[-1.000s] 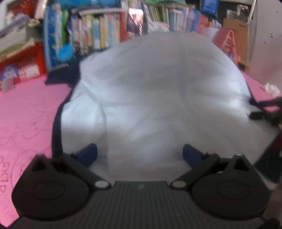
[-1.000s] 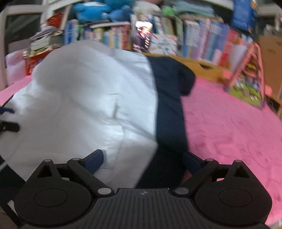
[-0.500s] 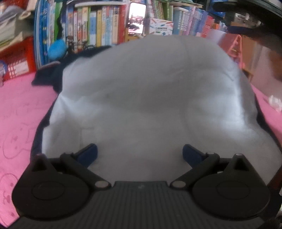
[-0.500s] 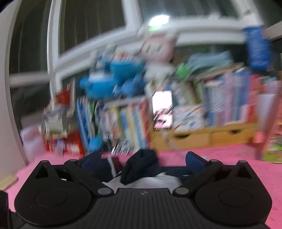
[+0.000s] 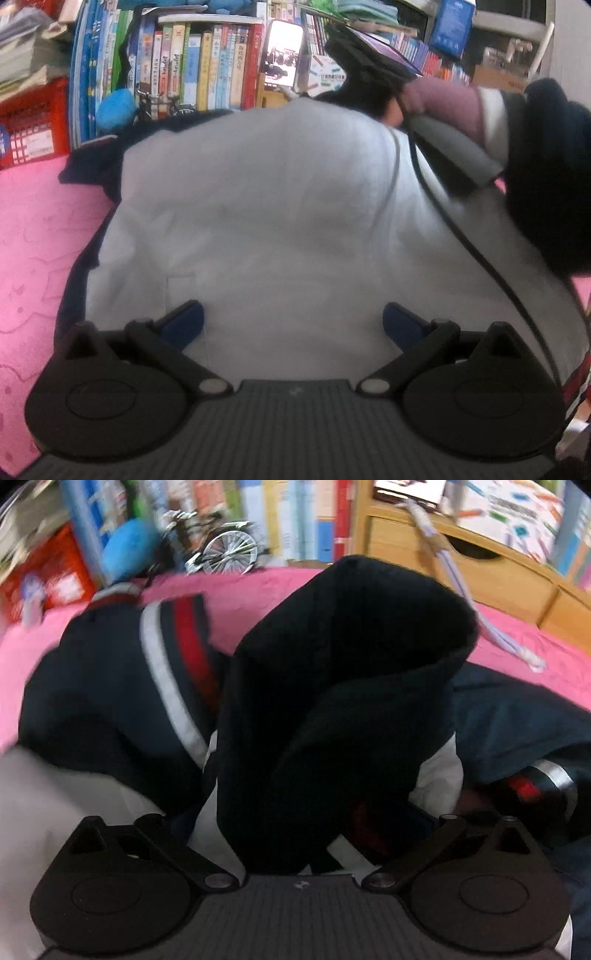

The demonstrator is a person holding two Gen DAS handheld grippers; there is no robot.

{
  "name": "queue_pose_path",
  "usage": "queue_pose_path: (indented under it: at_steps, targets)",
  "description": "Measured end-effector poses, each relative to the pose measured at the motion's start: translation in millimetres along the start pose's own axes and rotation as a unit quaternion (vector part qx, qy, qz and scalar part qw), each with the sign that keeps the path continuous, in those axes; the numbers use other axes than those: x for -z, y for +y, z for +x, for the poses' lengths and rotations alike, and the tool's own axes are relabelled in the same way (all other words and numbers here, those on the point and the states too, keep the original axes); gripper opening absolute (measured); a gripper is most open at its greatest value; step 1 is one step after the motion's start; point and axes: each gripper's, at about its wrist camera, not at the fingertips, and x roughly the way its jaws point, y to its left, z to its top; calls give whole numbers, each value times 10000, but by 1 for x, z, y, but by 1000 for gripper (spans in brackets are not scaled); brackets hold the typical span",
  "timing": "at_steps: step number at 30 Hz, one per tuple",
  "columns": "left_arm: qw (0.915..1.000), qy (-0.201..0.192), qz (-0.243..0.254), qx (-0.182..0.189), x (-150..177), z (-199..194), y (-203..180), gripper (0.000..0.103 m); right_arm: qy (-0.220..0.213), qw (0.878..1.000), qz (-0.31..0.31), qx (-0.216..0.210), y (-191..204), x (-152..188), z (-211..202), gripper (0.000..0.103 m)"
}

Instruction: Fold clothes

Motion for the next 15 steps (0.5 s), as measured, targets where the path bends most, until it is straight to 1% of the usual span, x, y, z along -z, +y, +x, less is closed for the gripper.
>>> queue_pose_path:
  at_steps: [1,2,4,6,8,10,12,14,15]
  targets:
    - [10000,-22,-39,31,2,-1,2,103,-99,9998,127,77,-3,-1,-4,63]
    - [9999,-45,-79,63,3,-2,4,103,-213,9995,210,102,-7,-1,-10,42]
    - [9998,-83,-138,110,9,-2,9,103,-404,9988,274,90,-14,-1,-20,29]
    - [9997,-103,-172,137,9,-2,10,103,-535,9983,220,60,-18,-2,-29,26]
    - [9996,-124,-205,164,10,-1,11,103,-716,9971,232,134,-20,-5,-37,21]
    - [9996,-128,-196,156,10,1,10,103,-1096,9935,120,277,-19,-14,-50,18]
    - [9997,-121,-160,153,10,3,8,103,-1642,9856,-53,410,-19,-24,-70,17]
    - [9997,-91,-35,205,10,6,5,103,-2010,9792,-82,284,-26,-43,-89,17]
    - [9996,-66,67,256,10,7,2,103,-2182,9758,-91,122,-27,-53,-98,17]
